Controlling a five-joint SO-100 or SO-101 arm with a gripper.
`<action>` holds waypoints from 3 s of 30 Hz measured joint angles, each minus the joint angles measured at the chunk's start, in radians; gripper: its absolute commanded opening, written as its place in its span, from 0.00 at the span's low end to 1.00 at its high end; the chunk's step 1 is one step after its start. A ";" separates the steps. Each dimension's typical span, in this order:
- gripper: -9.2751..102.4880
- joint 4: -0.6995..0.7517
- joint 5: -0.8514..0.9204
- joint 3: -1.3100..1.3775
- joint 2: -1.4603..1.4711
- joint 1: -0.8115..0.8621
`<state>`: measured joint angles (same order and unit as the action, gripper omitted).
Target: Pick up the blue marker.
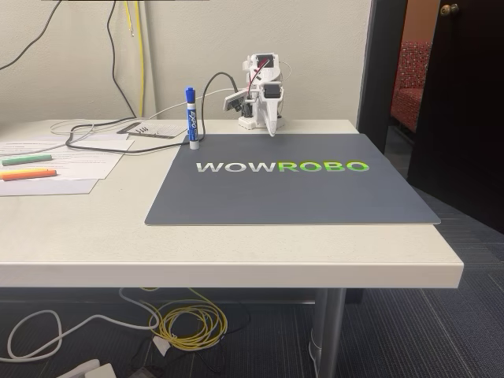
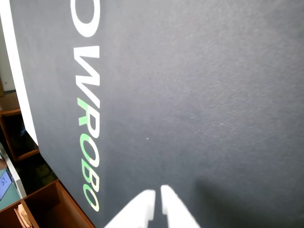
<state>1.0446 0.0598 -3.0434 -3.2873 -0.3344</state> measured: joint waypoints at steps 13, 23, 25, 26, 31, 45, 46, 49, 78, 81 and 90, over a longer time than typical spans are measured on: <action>0.08 0.000 -0.003 0.000 0.000 0.000; 0.08 0.000 -0.003 0.000 0.000 0.000; 0.08 0.000 -0.003 0.000 0.000 0.000; 0.08 0.000 -0.003 0.000 0.000 0.000; 0.08 0.000 -0.003 0.000 0.000 0.000; 0.08 0.000 -0.003 0.000 0.000 0.000; 0.08 0.000 -0.003 0.000 0.000 0.000; 0.08 0.000 -0.003 0.000 0.000 0.000; 0.08 0.067 0.210 0.249 0.000 0.117; 0.08 0.095 0.334 0.299 0.000 0.158; 0.08 0.072 0.738 0.313 0.000 0.307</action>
<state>1.1167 0.7977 -2.7305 -3.2873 -0.0276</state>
